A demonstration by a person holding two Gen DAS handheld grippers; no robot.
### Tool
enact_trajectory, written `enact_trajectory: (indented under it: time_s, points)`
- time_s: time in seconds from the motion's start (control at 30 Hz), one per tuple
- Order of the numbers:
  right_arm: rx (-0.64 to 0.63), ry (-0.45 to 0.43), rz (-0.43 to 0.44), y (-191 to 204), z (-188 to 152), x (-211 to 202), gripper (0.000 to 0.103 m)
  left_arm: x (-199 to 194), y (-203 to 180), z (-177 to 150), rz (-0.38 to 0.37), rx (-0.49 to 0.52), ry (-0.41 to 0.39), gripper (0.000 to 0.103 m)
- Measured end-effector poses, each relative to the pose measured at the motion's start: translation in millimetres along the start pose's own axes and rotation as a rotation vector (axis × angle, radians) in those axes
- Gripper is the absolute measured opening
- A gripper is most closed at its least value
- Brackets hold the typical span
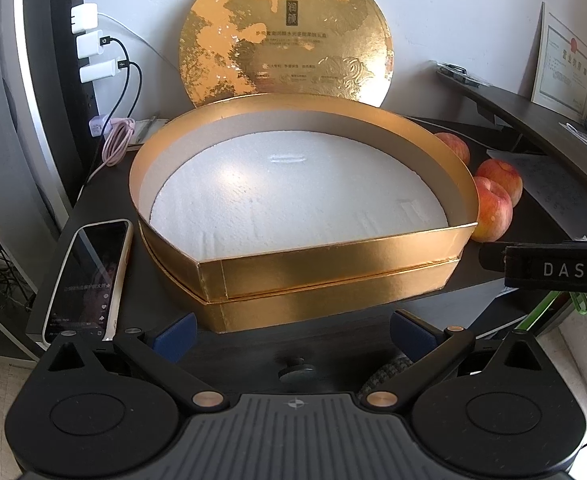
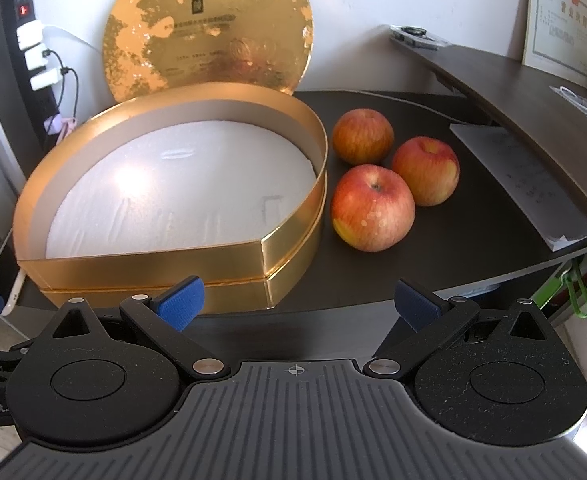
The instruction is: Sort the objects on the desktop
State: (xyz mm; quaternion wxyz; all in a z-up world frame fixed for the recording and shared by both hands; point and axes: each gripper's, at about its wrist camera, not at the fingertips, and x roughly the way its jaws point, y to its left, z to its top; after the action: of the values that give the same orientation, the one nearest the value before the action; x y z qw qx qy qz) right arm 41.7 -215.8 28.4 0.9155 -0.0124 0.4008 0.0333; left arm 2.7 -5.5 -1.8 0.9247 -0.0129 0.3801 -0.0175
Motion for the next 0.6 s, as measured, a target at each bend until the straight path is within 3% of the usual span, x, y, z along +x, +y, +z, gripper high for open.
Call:
enact_trajectory:
  time_s: [0.47, 0.6]
  points:
    - [0.073, -0.054, 0.073, -13, -3, 5, 0.103, 11, -3, -1, -0.017, 0.0, 0.099, 0.103]
    - [0.13, -0.051, 0.111, -24, -3, 8, 0.103, 10, -6, 0, -0.044, -0.001, 0.091, 0.103]
